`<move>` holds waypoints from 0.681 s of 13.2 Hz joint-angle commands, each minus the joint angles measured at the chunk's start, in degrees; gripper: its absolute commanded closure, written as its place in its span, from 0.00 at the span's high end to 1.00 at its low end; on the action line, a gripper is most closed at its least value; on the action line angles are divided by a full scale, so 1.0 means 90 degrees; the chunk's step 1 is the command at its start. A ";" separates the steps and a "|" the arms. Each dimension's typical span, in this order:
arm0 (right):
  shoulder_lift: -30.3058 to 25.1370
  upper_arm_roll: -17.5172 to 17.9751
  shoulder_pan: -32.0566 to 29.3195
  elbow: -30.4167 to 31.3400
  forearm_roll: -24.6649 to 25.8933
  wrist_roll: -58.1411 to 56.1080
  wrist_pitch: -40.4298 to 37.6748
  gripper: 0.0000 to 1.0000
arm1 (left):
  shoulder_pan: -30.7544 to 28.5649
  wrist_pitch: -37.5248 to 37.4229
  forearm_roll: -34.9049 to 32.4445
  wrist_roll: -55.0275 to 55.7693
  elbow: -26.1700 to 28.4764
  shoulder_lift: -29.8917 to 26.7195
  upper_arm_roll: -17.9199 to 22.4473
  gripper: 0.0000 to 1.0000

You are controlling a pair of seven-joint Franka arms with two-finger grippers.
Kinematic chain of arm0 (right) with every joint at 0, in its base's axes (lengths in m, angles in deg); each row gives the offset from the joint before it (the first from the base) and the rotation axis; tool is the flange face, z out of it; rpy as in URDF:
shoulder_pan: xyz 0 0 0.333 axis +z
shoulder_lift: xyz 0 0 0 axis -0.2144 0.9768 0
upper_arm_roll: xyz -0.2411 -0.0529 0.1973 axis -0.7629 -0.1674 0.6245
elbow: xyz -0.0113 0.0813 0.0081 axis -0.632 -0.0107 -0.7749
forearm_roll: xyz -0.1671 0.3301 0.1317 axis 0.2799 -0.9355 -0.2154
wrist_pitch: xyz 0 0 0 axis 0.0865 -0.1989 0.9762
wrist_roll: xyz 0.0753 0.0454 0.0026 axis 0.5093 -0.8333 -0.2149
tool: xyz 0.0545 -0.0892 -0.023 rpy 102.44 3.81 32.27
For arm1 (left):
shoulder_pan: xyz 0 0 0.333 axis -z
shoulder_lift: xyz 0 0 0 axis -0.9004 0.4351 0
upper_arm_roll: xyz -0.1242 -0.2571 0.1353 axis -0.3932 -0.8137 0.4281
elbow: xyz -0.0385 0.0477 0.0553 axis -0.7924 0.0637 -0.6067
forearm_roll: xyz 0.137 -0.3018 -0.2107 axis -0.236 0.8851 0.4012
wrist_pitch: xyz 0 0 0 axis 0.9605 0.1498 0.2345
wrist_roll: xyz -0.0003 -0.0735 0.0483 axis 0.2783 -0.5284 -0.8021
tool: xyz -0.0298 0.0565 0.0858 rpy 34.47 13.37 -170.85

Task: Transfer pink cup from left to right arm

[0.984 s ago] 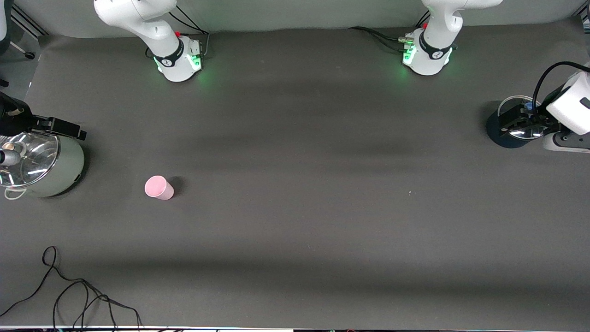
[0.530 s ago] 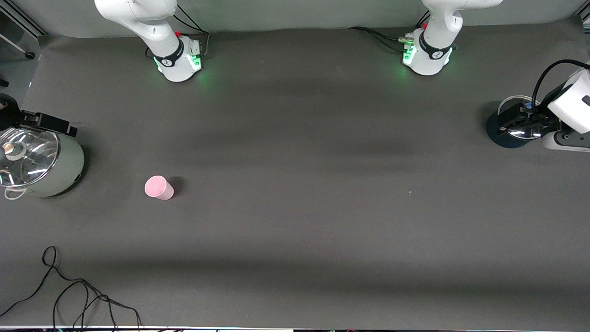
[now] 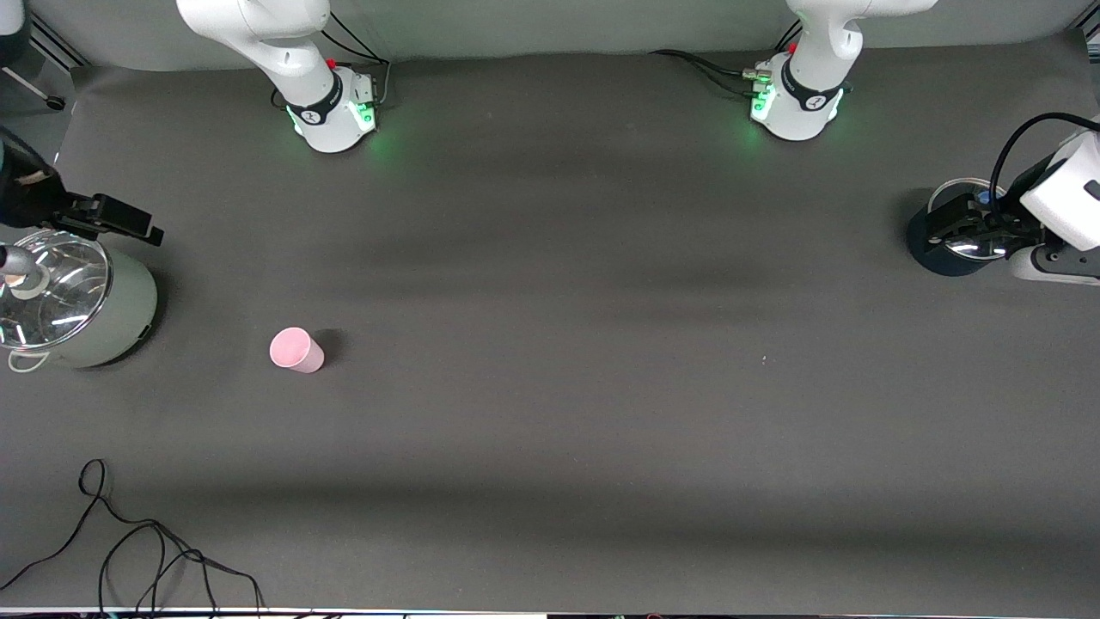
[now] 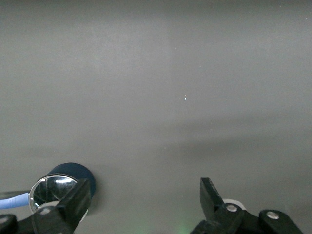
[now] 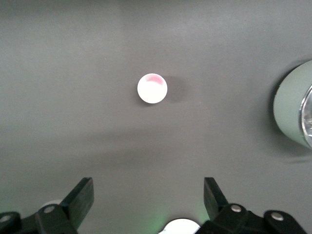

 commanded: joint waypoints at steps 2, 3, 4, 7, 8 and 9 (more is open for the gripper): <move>-0.0108 0.0022 0.0152 0.0173 0.0176 -0.0232 0.0308 1.00 | 0.0103 -0.0014 -0.0093 0.0100 -0.0048 0.0048 0.0068 1.00; -0.0068 0.0022 0.0152 0.0134 0.0167 -0.0292 0.0415 1.00 | 0.0093 0.0006 -0.0093 0.0071 -0.0078 0.0058 0.0068 1.00; 0.0000 0.0022 0.0152 0.0066 0.0157 -0.0283 0.0532 1.00 | 0.0122 -0.0004 -0.0093 0.0090 -0.0078 0.0087 0.0068 1.00; 0.0166 0.0022 0.0142 -0.0209 0.0167 -0.0282 0.0513 1.00 | 0.0093 0.0006 -0.0093 0.0080 -0.0097 0.0087 0.0068 1.00; 0.0157 0.0012 0.0152 -0.0199 0.0167 -0.0282 0.0475 1.00 | 0.0102 0.0006 -0.0093 0.0090 -0.0088 0.0097 0.0068 1.00; 0.0157 0.0002 0.0162 -0.0208 0.0176 -0.0282 0.0445 1.00 | 0.0093 0.0006 -0.0103 0.0090 -0.0088 0.0117 0.0068 1.00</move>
